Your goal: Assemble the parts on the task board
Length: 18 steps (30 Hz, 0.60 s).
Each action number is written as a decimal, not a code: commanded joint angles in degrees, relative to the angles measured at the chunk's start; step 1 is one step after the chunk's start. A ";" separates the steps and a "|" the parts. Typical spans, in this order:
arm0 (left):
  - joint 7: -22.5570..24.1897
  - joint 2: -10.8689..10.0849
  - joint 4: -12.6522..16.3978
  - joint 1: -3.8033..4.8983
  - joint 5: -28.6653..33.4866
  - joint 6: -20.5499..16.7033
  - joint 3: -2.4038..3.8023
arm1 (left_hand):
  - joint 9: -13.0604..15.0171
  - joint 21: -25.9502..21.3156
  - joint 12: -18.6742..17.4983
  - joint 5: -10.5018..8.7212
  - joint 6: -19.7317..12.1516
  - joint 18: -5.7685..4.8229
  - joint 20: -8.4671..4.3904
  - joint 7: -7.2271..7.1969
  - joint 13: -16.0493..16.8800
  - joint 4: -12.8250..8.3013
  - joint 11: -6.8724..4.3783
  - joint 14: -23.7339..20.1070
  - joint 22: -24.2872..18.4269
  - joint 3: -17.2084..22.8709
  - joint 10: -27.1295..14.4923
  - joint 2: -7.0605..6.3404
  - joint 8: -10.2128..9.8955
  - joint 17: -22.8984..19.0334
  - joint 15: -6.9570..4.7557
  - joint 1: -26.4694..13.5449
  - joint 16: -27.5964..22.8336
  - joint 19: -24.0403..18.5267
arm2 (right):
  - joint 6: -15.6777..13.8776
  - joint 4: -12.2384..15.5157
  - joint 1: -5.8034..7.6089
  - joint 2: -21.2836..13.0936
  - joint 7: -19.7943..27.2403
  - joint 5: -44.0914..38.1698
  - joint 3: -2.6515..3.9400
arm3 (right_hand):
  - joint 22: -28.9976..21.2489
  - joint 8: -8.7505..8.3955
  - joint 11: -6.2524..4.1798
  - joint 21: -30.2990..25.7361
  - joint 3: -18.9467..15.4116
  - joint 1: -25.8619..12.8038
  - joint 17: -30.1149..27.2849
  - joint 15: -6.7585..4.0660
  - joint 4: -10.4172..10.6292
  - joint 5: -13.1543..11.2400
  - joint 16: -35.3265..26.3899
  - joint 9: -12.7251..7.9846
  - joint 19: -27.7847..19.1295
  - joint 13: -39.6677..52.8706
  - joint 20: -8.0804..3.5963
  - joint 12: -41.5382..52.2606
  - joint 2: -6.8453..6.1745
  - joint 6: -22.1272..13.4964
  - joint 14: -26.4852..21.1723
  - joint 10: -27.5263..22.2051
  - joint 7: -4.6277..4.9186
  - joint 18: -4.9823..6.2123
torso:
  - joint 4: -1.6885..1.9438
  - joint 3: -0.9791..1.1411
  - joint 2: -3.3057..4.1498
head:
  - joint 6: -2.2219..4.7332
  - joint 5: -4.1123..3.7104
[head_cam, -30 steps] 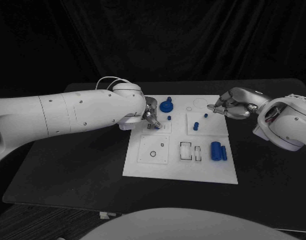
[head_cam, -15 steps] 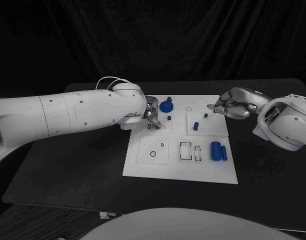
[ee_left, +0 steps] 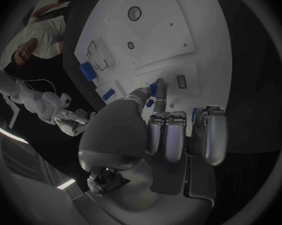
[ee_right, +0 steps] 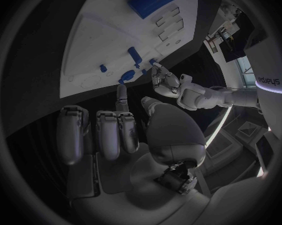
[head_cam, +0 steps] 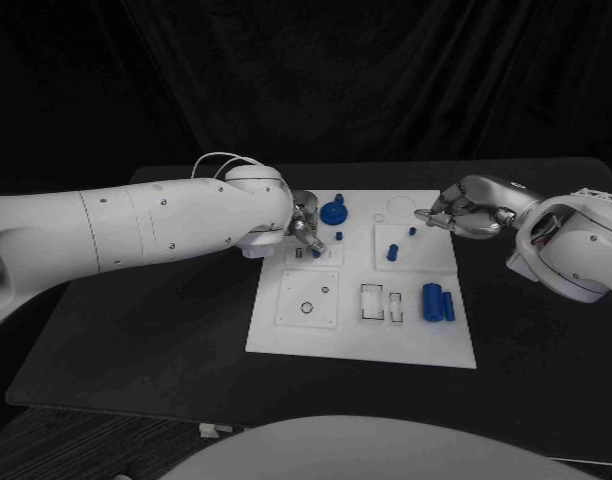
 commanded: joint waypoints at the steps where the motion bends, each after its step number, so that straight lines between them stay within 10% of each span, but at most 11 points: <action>1: 1.39 0.17 -0.05 -0.14 0.29 0.05 0.00 | 0.22 0.03 0.15 0.51 -0.38 0.67 -0.10 -0.07 15.05 -7.99 0.15 5.95 12.53 8.18 5.93 -0.45 0.39 15.10 -0.04 -0.30 0.15 2.44 | 0.58 0.06 -0.14 -0.01 -0.85 -0.09 0.04 | 12.74 0.24 0.12 -0.29 0.23 -0.09 11.30 0.10 -0.01 -0.33 -0.31 0.08 2.28 11.08 0.16 -0.25 0.33 -0.45 5.01 3.80 -0.05 0.88 | 0.00 -0.01 -0.02 | 0.00 0.08; 18: 2.98 -0.87 0.37 -0.13 0.29 0.70 0.00 | 1.99 -0.27 0.15 2.94 -1.02 0.74 0.00 0.06 15.05 -9.65 0.24 5.95 12.44 10.79 5.93 -1.37 1.94 15.10 0.06 -1.73 0.15 2.24 | 0.80 0.00 -0.14 -0.03 -0.98 -0.09 0.04 | 12.67 0.28 0.12 -0.49 0.19 -0.14 11.14 0.10 -0.01 -0.79 -0.39 0.12 2.17 10.87 0.16 -0.37 0.32 -0.49 4.96 3.69 -0.05 0.93 | 0.01 -0.01 -0.06 | 0.00 0.20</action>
